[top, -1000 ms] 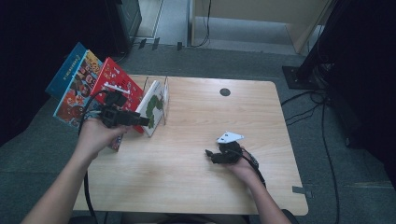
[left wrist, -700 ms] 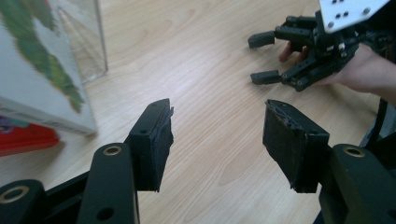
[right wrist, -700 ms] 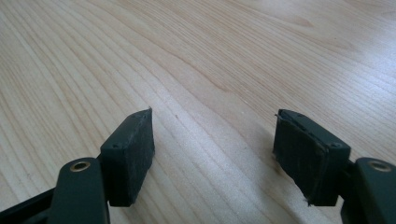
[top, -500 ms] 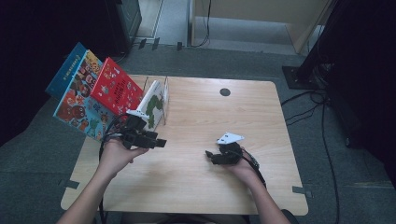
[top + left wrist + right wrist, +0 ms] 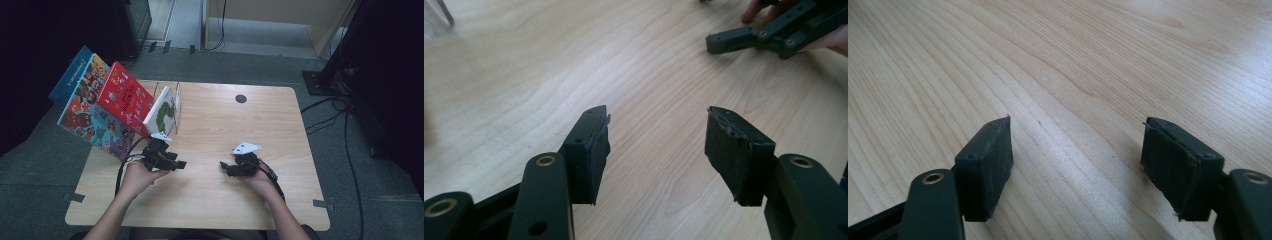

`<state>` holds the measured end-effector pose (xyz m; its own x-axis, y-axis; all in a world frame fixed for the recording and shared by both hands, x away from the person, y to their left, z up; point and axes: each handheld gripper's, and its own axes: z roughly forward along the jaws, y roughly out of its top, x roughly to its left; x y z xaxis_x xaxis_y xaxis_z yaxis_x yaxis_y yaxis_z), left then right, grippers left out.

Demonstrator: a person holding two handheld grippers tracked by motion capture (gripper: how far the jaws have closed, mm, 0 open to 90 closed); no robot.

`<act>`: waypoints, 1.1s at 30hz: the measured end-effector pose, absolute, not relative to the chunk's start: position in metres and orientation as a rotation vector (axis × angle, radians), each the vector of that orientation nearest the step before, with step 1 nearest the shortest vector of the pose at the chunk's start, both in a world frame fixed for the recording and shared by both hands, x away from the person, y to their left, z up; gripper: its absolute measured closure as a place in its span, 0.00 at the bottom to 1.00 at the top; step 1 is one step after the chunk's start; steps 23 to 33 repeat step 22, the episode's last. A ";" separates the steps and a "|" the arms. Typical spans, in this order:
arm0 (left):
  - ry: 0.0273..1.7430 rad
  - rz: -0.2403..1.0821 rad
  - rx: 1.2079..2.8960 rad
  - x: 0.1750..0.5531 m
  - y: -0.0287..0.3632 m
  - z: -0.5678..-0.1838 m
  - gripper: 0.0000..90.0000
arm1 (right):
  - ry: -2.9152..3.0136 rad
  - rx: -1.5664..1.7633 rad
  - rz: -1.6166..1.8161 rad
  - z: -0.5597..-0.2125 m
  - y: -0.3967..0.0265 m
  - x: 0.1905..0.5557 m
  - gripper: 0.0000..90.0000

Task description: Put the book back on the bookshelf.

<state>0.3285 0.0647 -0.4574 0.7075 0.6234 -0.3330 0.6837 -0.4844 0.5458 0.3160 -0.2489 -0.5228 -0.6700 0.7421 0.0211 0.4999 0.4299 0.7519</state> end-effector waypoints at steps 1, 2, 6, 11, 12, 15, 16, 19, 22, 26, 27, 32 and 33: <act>0.988 -0.121 2.240 0.328 0.064 -0.461 0.48 | 2.374 1.065 1.091 -0.523 -0.249 0.316 0.32; 0.980 -0.129 2.241 0.328 0.064 -0.466 0.48 | 2.376 1.071 1.090 -0.523 -0.249 0.316 0.32; 0.984 -0.139 2.251 0.327 0.064 -0.479 0.47 | 2.376 1.071 1.091 -0.523 -0.249 0.315 0.32; 1.011 -0.115 2.244 0.325 0.073 -0.491 0.45 | 2.378 1.078 1.085 -0.523 -0.250 0.313 0.30; 1.013 -0.111 2.256 0.325 0.074 -0.493 0.45 | 2.378 1.075 1.086 -0.523 -0.250 0.313 0.30; 1.005 -0.102 2.253 0.323 0.077 -0.496 0.44 | 2.378 1.073 1.086 -0.523 -0.250 0.312 0.30; 1.002 -0.102 2.249 0.323 0.078 -0.497 0.44 | 2.379 1.071 1.087 -0.523 -0.250 0.312 0.29; 1.017 -0.080 2.230 0.321 0.082 -0.498 0.44 | 2.387 1.061 1.083 -0.523 -0.250 0.312 0.27; 1.018 -0.082 2.217 0.319 0.083 -0.498 0.43 | 2.392 1.057 1.083 -0.523 -0.250 0.312 0.26; 1.018 -0.082 2.217 0.319 0.083 -0.498 0.43 | 2.392 1.057 1.083 -0.523 -0.250 0.312 0.26; 1.018 -0.082 2.217 0.319 0.083 -0.498 0.43 | 2.392 1.057 1.083 -0.523 -0.250 0.312 0.26; 1.018 -0.082 2.217 0.319 0.083 -0.498 0.43 | 2.392 1.057 1.083 -0.523 -0.250 0.312 0.26; 1.018 -0.082 2.217 0.319 0.083 -0.498 0.43 | 2.392 1.057 1.083 -0.523 -0.250 0.312 0.26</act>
